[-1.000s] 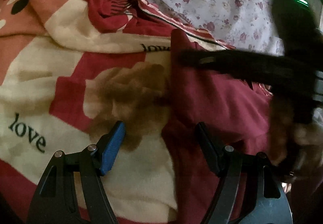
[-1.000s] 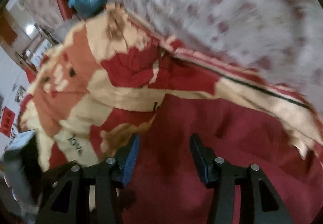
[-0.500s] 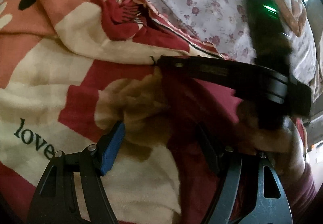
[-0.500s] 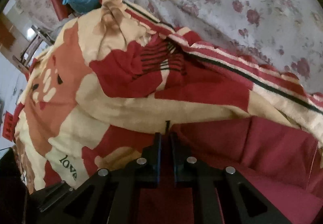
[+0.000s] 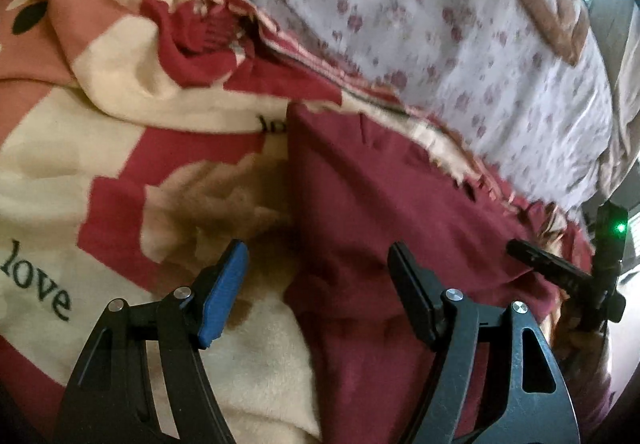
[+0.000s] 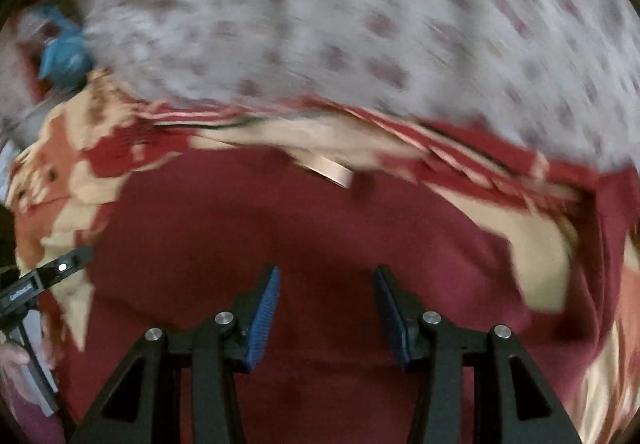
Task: Fold small clothes
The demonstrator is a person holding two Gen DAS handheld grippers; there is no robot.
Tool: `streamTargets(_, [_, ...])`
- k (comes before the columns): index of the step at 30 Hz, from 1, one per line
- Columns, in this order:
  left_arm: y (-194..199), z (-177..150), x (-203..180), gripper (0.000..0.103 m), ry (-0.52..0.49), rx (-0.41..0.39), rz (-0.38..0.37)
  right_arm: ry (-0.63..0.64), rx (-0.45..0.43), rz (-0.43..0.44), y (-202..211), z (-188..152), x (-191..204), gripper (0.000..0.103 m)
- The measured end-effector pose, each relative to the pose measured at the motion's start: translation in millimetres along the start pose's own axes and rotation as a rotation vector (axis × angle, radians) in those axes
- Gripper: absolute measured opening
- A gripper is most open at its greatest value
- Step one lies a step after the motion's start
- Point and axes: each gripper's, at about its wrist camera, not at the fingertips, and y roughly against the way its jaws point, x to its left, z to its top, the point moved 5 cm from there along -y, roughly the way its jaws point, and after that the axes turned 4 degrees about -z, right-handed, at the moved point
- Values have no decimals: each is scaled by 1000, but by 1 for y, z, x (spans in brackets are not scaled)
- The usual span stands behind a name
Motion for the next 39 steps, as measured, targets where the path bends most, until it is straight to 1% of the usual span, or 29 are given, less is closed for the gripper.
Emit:
streamTargets(2, [-8,-3,0,73,-23,10,44,-18,-15,-26,-5,-3,-14,47])
streamTargets(4, [-12,-4,-2,73,-66,6,88,-19,-31,-46,-10,-4,-19,45])
streamTargets(6, [-16,-6,-4,73,-109,-1,124,4,-36,-100,-19,-3,-21,45])
streamTargets(8, [-18,-7,-6,73,-140,-10,151,-8,-36,-95,-15,-5,-27,45])
streamTargets(10, [-18,-8,-7,73,-158,-21,162,-21,-42,-61,-1,-8,-27,45])
streamTargets(14, [-14,-7,-2,73,-127,-30,138,-28,-54,29,48,-29,-33,47])
streamTargets(16, [-10,-9,-2,73,-105,-34,133,-15,-56,88,81,-51,-40,48])
streamTargets(17, [-8,-10,-3,73,-95,-35,132,-7,-60,93,93,-62,-44,50])
streamTargets(19, [-2,-13,-7,73,-76,-38,121,1,-70,78,110,-84,-52,68])
streamTargets(20, [2,-14,-10,73,-63,-43,112,3,-71,65,114,-96,-57,70])
streamTargets(23, [13,-18,-26,73,-46,-56,90,-14,-48,48,114,-122,-72,70])
streamTargets(25, [20,-26,-44,73,-54,-68,77,-68,-41,52,111,-134,-85,70])
streamTargets(27, [20,-37,-60,73,-72,-55,76,-136,-26,92,104,-141,-93,70])
streamTargets(28, [19,-42,-67,73,-82,-45,72,-146,-24,110,102,-142,-94,70])
streamTargets(30, [13,-53,-83,73,-110,-20,57,-155,-27,140,93,-142,-89,70])
streamTargets(32, [6,-63,-96,73,-131,0,53,-128,-17,161,83,-143,-78,70])
streamTargets(33, [2,-69,-103,73,-145,13,50,-109,-18,164,79,-144,-72,66])
streamTargets(34, [-2,-72,-105,73,-153,22,50,-88,-24,161,75,-144,-67,47])
streamTargets(35, [-7,-76,-110,73,-167,34,52,-55,-38,122,71,-146,-62,36])
streamTargets(36, [-9,-79,-111,73,-178,38,58,-41,-63,91,71,-147,-61,30])
streamTargets(38, [-10,-84,-117,73,-231,27,92,-35,-79,101,73,-148,-60,16])
streamTargets(39, [-9,-85,-118,73,-247,28,98,-27,-83,101,78,-149,-61,6])
